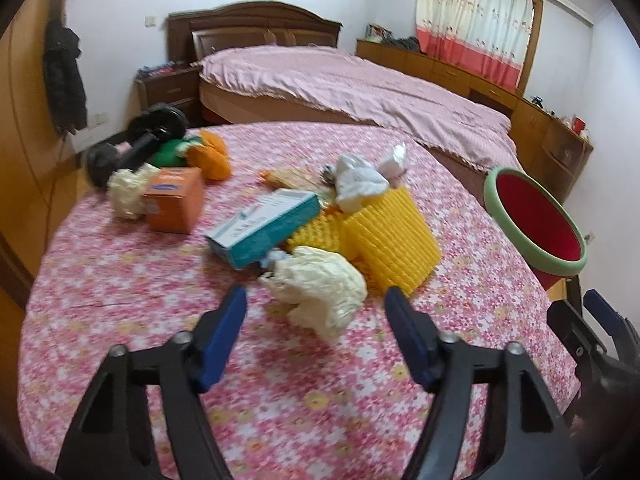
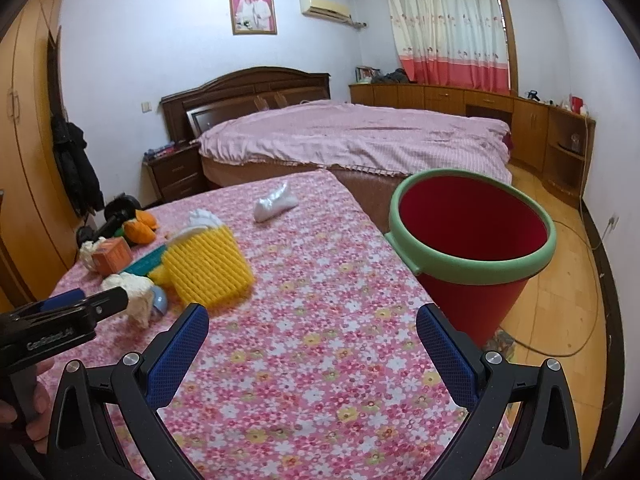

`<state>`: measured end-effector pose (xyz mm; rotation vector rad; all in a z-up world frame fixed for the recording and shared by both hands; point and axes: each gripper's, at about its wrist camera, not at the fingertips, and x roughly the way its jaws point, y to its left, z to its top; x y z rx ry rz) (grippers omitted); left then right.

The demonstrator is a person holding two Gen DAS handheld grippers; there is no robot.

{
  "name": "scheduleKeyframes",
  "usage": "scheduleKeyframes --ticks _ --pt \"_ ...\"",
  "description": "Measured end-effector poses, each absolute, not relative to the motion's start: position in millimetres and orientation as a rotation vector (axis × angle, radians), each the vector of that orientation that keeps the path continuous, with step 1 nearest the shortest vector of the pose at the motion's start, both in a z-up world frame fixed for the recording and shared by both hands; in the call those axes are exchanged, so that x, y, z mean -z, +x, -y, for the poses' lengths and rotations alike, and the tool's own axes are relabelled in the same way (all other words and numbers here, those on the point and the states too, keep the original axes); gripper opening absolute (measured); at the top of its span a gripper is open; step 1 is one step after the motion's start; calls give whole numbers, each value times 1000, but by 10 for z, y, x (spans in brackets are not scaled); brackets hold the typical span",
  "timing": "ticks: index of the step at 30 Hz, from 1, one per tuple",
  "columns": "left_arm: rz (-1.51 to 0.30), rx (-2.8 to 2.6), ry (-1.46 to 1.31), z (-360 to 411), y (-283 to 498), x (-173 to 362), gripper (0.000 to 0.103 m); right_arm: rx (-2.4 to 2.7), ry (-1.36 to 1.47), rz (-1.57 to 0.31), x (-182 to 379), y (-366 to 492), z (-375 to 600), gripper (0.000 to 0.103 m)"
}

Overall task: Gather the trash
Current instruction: 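Grasp the crumpled cream paper with the left tool while the right tool grasps the yellow foam sleeve, then lift the cream paper with the left tool while the right tool lifts the yellow sleeve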

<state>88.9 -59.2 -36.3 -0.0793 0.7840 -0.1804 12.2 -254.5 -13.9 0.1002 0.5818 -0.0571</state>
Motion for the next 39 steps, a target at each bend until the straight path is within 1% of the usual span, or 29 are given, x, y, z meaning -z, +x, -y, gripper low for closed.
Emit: scheduleKeyframes --ticks 1,3,5,6,7,8,9,10,13,23,29,33,37,39 --pt "-793 185 -82 609 920 385 61 56 99 -586 153 135 2555 103" --pt "-811 194 -92 628 962 433 58 50 106 -602 179 174 2586 103" --pt "-826 203 -97 643 995 477 51 41 117 -617 192 204 2610 103" --pt "-827 210 -97 647 1001 486 44 32 126 -629 202 231 2626 103" --pt "-829 219 -98 645 1004 488 39 23 130 -637 204 254 2630 103" --pt "-828 225 -98 641 1013 493 37 5 132 -645 208 282 2633 103" --pt "-824 231 -99 636 1006 488 32 -4 132 -653 209 305 2630 103" --pt "-818 237 -101 619 990 471 31 -5 133 -669 212 335 2623 103" --pt "-801 244 -120 565 951 383 29 -34 138 -682 215 400 2596 103" --pt "-684 210 -106 230 1107 27 29 -102 88 -718 157 726 2348 103" --pt "-682 195 -132 20 1398 160 29 -102 90 -775 256 1115 2148 103" --pt "-733 237 -199 -81 1517 309 29 -132 86 -811 369 1292 2024 103" --pt "-742 273 -231 -111 1568 369 29 -165 82 -851 472 1394 1919 103" --pt "-746 309 -225 -86 1563 373 29 -156 66 -855 503 1420 1882 96"
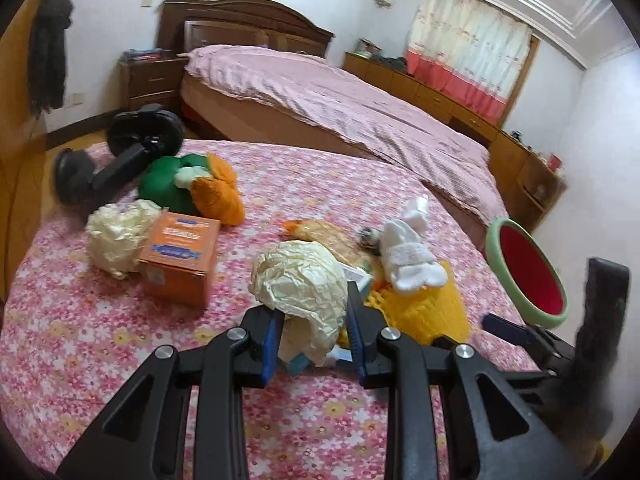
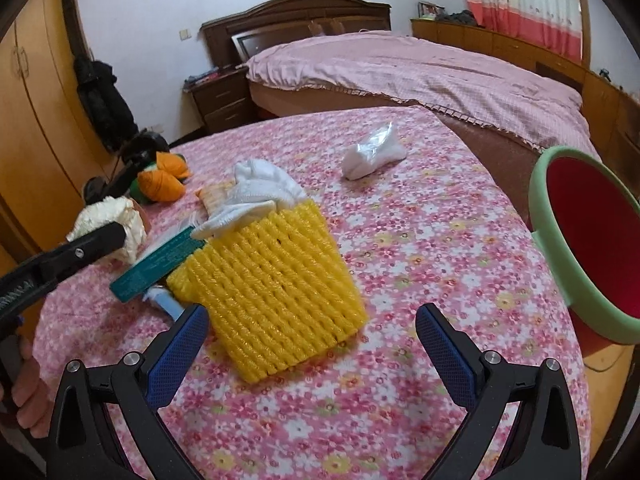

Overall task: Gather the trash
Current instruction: 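Lift the cream paper with the left tool while the right tool lifts the yellow sleeve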

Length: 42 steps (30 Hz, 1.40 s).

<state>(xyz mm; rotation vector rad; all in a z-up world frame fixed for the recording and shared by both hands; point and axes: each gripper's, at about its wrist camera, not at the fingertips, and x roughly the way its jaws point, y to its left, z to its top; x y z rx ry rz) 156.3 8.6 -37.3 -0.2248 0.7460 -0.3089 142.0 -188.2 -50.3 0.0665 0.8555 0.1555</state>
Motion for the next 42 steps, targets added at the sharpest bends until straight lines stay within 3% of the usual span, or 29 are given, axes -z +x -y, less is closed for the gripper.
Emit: scheduleKeyframes --ticks 1,3,5,8,13,20,42 --pt "-741 322 -216 -65 1551 371 29 -156 72 -860 519 1435 1873 93" --pt "-728 341 -195 -19 1533 365 29 -174 97 -881 566 1466 1857 75" --pt "-726 363 -192 12 1536 359 29 -182 102 -897 600 1470 1821 68" --pt "-729 388 -202 29 1536 361 29 -201 94 -890 607 1455 1760 47" --pt "-732 368 -200 31 1525 354 29 -216 127 -884 599 1400 1742 30" --pt "-724 336 -208 29 1402 284 29 -223 170 -840 452 1160 1803 23" --pt "-730 484 -250 543 1123 -262 29 -123 229 -682 -333 536 2440 22"
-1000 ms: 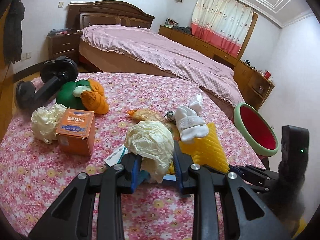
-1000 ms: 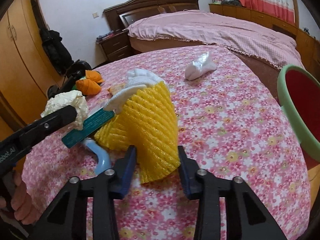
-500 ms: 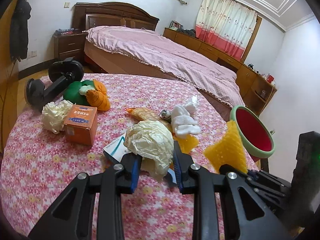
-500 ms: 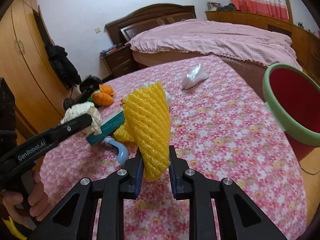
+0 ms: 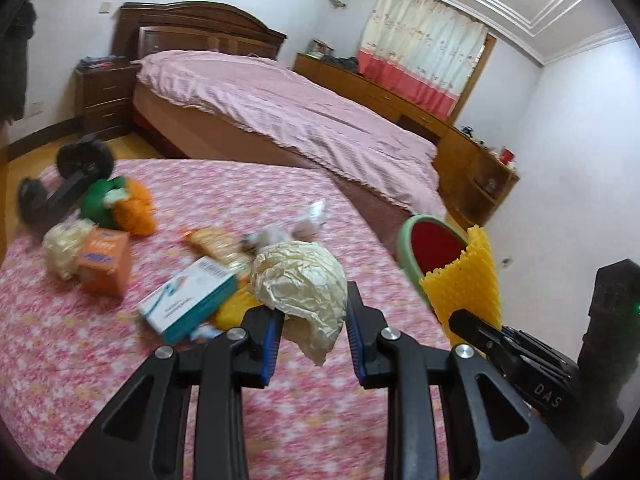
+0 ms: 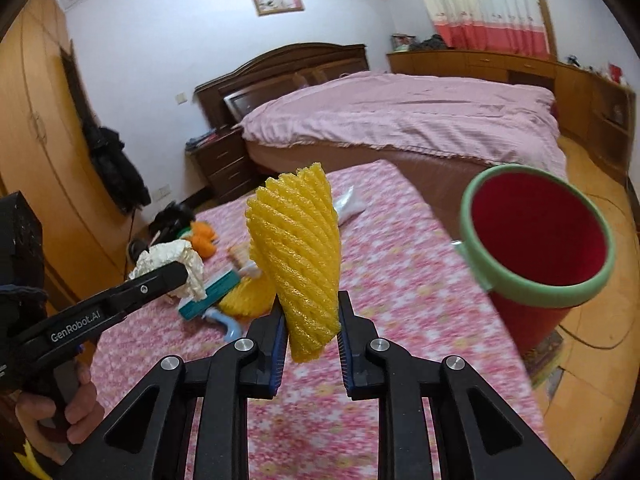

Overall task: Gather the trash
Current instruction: 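Lift the cream paper with the left tool while the right tool lifts the yellow sleeve, then carry both items over the red bucket and open both tools to drop them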

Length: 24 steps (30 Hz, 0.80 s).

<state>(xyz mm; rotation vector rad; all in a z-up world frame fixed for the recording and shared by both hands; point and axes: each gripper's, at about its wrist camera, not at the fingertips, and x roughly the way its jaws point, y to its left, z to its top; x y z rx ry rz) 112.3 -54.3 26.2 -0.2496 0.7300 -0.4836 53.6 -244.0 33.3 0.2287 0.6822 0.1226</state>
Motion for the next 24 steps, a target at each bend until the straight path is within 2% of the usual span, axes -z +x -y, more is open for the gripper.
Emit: scheduleKeyframes --ticks 15,24 --pt "-772 653 -134 1797 1507 -493 29 88 311 -634 -465 557 3638 22" --pt "-778 732 -60 2696 1827 -304 29 191 367 -645 -226 749 4370 22"
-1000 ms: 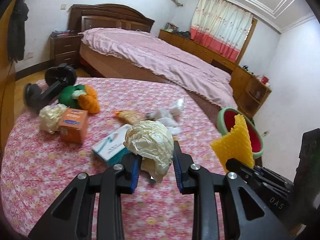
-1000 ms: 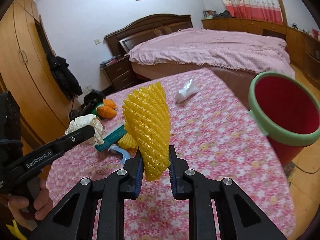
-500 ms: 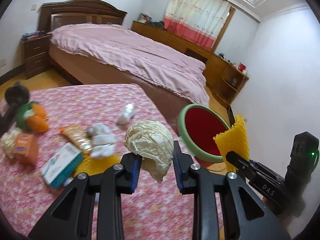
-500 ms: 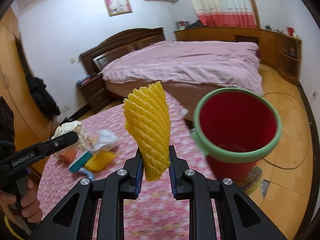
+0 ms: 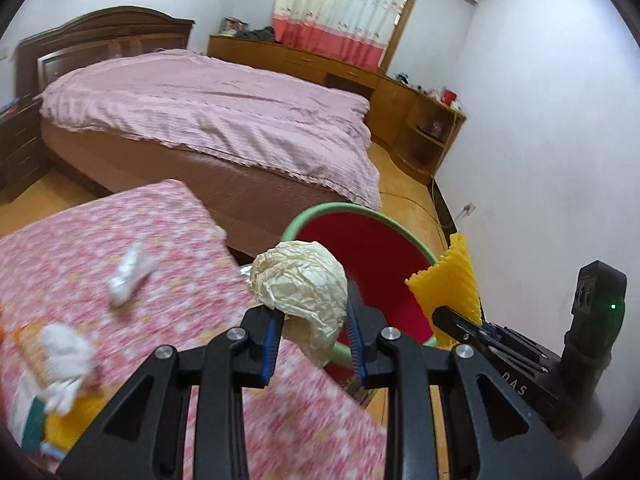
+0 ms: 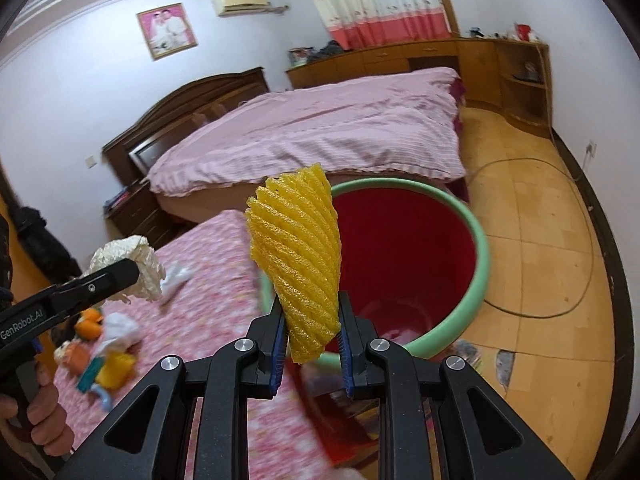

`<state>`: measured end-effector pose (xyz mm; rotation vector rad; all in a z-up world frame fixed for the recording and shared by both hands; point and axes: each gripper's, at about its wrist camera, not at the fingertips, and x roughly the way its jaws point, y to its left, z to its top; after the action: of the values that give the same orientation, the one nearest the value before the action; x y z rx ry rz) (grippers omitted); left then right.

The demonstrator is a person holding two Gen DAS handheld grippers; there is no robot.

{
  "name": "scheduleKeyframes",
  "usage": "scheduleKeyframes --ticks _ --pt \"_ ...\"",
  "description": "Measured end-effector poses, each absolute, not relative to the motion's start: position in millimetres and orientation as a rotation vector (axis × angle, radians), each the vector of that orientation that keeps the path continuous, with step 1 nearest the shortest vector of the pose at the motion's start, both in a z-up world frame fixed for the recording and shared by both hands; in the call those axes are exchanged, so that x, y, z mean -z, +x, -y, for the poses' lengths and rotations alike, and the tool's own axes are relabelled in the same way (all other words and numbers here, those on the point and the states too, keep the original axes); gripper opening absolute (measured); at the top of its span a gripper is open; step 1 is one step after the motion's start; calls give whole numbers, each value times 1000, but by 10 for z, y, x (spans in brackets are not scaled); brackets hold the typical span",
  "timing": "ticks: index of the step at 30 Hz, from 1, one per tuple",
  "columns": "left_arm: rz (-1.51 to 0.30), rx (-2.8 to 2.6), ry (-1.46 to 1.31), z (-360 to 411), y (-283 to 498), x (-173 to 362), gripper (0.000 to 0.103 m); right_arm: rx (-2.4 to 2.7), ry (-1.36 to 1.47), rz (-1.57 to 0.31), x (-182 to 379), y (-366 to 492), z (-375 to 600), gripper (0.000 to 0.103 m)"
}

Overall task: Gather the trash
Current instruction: 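Carry both items over the red bucket and open both tools to drop them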

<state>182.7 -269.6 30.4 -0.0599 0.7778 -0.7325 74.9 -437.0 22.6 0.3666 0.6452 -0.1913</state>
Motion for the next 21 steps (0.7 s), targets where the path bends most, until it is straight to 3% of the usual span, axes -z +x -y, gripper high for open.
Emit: scheduleKeyframes --ticks 14,19,21 --pt "-866 777 58 3469 2058 272 29 246 421 -683 230 1025 4892 25" --pt "-818 784 71 3531 1988 279 53 260 454 -701 307 1036 4950 26" --pt "-800 779 83 3543 1974 273 56 261 453 -699 304 1025 4940 28"
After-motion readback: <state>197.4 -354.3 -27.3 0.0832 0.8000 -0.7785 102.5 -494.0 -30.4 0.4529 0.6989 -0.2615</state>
